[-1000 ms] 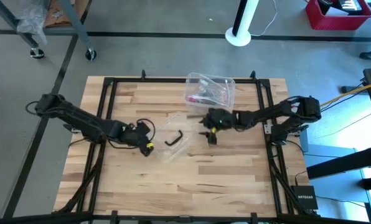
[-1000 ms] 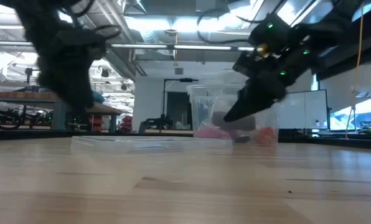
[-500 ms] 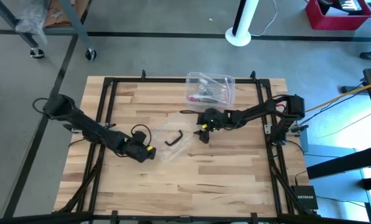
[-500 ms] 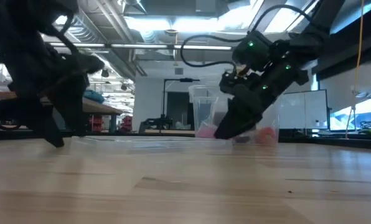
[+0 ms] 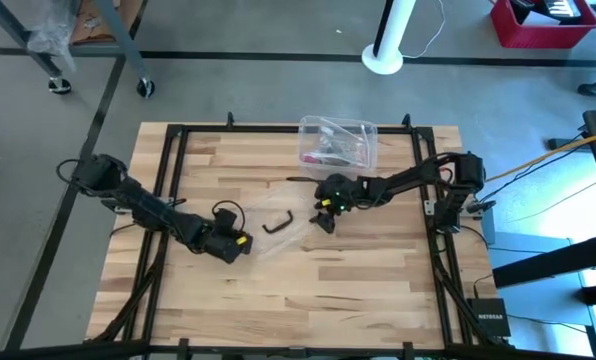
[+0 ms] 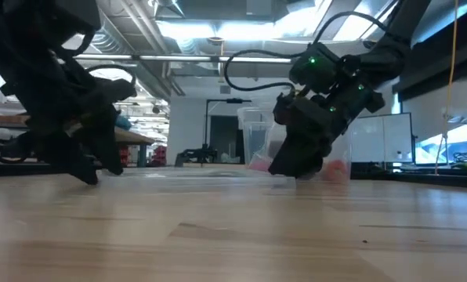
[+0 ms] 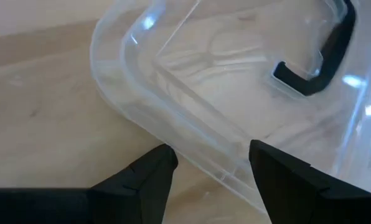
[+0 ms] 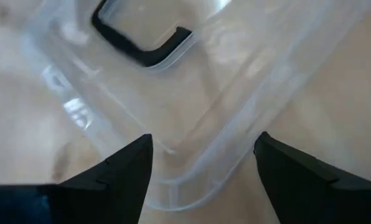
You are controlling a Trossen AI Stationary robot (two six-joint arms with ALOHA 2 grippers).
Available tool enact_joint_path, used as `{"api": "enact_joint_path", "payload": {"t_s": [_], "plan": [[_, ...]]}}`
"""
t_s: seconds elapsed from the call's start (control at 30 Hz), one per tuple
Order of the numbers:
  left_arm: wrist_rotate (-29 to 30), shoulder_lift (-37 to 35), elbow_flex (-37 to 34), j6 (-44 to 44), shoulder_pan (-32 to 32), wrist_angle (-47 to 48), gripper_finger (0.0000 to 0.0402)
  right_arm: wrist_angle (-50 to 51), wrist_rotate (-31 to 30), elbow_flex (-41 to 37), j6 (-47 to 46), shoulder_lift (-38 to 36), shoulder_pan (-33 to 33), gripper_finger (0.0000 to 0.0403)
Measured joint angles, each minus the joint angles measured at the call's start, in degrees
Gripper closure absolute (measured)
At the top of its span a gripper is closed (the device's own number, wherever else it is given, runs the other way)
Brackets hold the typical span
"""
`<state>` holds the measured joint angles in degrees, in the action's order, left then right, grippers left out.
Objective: Roll bandage
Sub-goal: Close the transparent bin
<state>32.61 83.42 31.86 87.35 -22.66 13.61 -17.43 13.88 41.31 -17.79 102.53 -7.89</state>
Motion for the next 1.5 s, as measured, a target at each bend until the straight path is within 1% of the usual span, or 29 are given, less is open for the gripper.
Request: {"api": "enact_joint_path", "payload": {"t_s": [0.1,0.13,0.2,0.3,0.4,0.53,0.63,0.7,0.77,0.9,0.93,1.07,1.23,1.33,1.5], "plan": [[2.9,0.1,-0.1,-0.7,-1.2,-0.6,0.0198,-0.7,2.7,-0.1,-0.9,-0.3,1.4,0.0128],[4.6,0.1,-0.1,-0.9,-1.5,-1.2,0.0198,-0.7,4.6,-0.1,-1.2,-0.5,2.0,0.0128],[7.9,0.1,0.0,-0.8,-2.6,-1.8,0.0198,-1.0,6.4,-0.2,-1.3,-1.2,3.2,0.0128],[11.1,0.1,0.0,-0.7,-4.4,-2.5,0.0198,-1.9,6.2,-0.1,-1.0,-1.8,4.6,0.0128],[11.4,0.1,0.0,-0.7,-5.5,-2.6,0.0198,-2.2,4.7,-0.1,-0.8,-1.8,5.8,0.0128],[11.5,0.0,0.1,-1.5,-6.9,-2.6,0.0198,-2.5,4.4,-0.1,-0.3,-1.8,6.3,0.0135],[11.8,0.0,0.1,-2.5,-7.5,-2.5,0.0198,-3.0,4.7,-0.1,-0.4,-1.9,6.3,0.0169],[12.0,0.0,0.1,-3.0,-7.9,-2.5,0.0198,-2.9,4.7,-0.1,-1.2,-2.1,6.6,0.0207],[12.1,-0.2,0.2,-4.1,-8.3,-2.2,0.0198,-2.7,5.3,0.0,-1.8,-2.7,6.9,0.0256],[8.4,-2.2,0.4,-10.6,-9.0,-0.3,0.0198,-1.4,5.1,0.3,-2.2,-4.8,8.0,0.0357],[8.0,-2.8,0.7,-11.3,-9.1,0.8,0.0198,-0.8,5.3,0.4,-2.1,-5.6,8.3,0.0367],[6.8,-6.6,4.4,-15.8,-9.5,8.7,0.0198,0.6,2.0,0.4,-2.0,-10.1,9.7,0.0369],[9.5,-10.9,11.6,-26.9,-8.2,16.3,0.0198,7.1,-2.2,0.1,-5.9,-18.5,10.0,0.0368],[9.8,-12.5,16.4,-34.5,-6.1,20.5,0.0198,10.2,-3.7,0.2,-6.9,-25.0,8.5,0.0371],[10.1,-14.8,25.1,-49.8,-1.1,22.1,0.0198,18.3,-4.3,1.5,-7.5,-36.2,2.7,0.0371]]}}
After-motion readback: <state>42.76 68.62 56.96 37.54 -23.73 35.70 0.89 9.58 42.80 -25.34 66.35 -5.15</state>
